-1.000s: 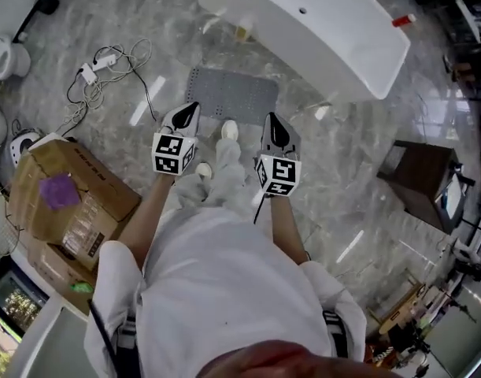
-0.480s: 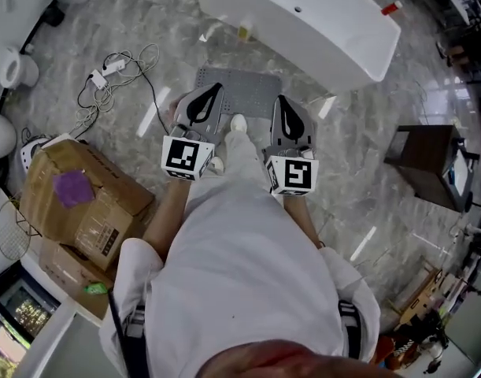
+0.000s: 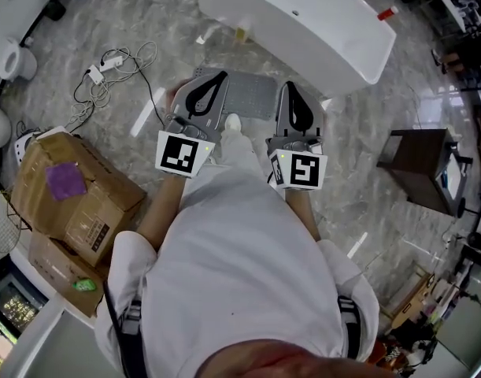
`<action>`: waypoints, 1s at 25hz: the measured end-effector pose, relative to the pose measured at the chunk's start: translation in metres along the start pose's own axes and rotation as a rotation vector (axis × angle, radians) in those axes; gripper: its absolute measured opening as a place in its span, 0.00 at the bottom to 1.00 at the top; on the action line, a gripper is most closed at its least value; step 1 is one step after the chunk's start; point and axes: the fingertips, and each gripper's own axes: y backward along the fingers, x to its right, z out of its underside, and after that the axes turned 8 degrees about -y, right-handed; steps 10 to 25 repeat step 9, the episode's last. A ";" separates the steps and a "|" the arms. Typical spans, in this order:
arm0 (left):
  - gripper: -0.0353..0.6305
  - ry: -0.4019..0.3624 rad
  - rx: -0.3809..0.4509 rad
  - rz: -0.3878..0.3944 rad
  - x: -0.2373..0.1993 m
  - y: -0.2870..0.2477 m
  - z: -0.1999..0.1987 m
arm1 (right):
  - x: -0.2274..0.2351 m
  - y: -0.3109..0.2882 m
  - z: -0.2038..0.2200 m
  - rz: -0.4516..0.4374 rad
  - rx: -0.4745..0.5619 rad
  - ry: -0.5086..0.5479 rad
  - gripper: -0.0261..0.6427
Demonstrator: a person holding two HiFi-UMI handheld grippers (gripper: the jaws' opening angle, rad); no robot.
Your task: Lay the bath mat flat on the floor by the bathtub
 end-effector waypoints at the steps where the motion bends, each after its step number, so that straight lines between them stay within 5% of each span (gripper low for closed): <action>1: 0.05 -0.009 0.001 0.006 0.001 0.003 -0.001 | -0.004 0.000 0.001 -0.008 0.004 -0.001 0.04; 25: 0.05 -0.005 -0.006 0.028 0.009 -0.022 -0.004 | 0.014 -0.010 0.002 -0.030 -0.006 -0.020 0.04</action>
